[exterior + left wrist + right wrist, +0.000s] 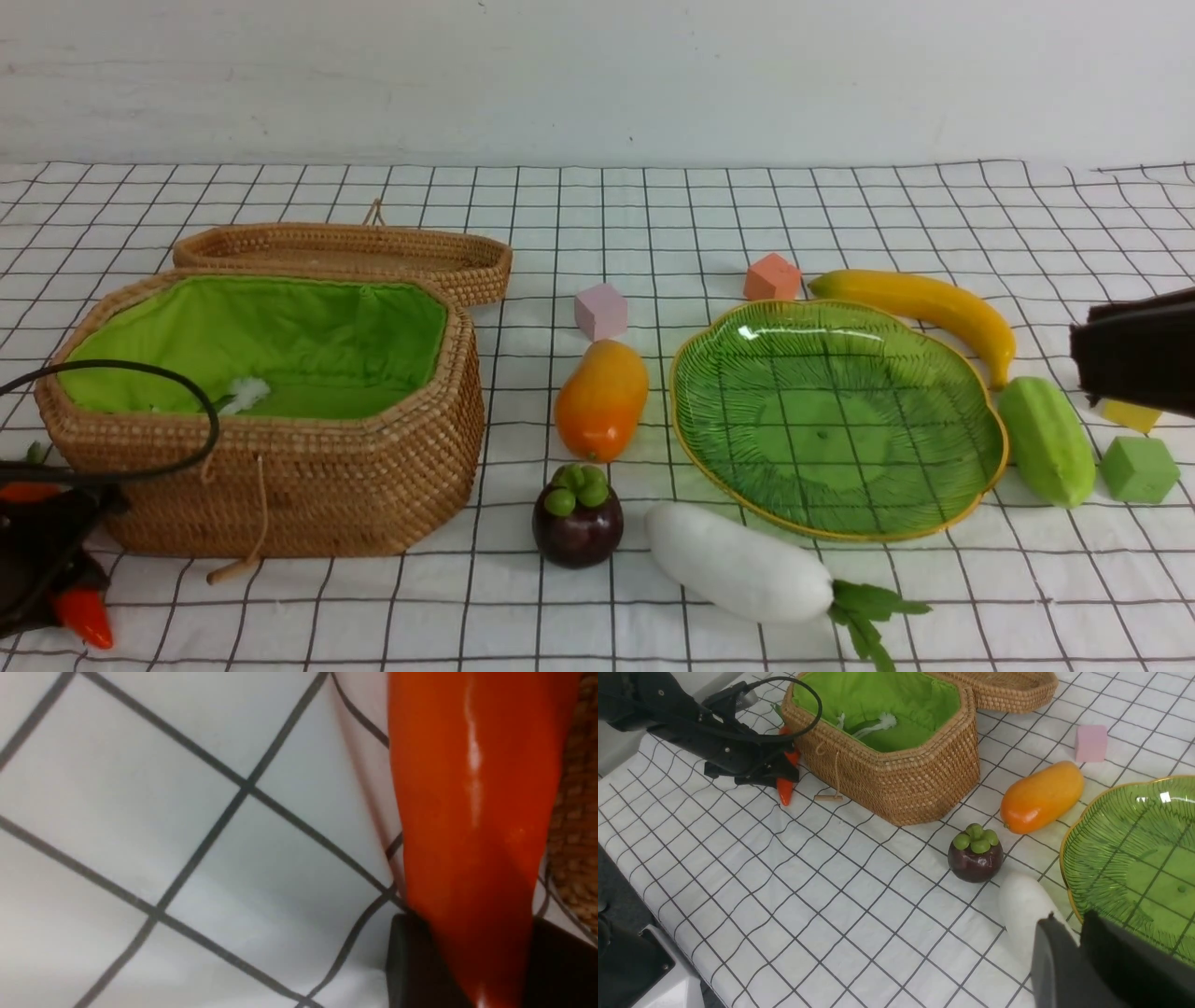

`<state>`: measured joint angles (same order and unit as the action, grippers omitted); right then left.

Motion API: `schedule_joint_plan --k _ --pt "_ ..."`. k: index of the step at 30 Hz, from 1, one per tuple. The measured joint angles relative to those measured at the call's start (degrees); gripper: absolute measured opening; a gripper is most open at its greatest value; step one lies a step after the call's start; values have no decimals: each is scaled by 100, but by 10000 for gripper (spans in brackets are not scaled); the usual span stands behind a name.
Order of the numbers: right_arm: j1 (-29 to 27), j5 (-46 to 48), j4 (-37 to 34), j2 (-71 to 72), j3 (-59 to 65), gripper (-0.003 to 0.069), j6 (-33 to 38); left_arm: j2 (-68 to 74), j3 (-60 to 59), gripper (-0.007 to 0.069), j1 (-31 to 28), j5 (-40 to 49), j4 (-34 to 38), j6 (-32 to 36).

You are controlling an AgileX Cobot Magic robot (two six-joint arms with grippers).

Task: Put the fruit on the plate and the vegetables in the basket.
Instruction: Use the left arm to grab a carrot and put it into the left basket

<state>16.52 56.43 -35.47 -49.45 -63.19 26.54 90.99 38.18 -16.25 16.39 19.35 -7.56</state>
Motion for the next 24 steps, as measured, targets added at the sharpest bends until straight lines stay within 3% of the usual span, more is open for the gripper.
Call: schedule_joint_plan --k 7,11,17,20,24 --pt "0 5 -16 0 0 104 0 -752 -44 258 0 739 -204 -6" --pt "0 11 -16 0 0 107 0 -1490 -44 258 0 985 -784 -339" --pt "0 33 -23 0 0 108 40 -2755 -37 258 39 1826 -2428 -1328" --pt "0 16 -65 0 0 108 300 -3185 120 258 319 1955 -2471 -880" --pt "0 68 -298 0 0 108 1346 -3388 948 258 1502 2185 -2028 2114"
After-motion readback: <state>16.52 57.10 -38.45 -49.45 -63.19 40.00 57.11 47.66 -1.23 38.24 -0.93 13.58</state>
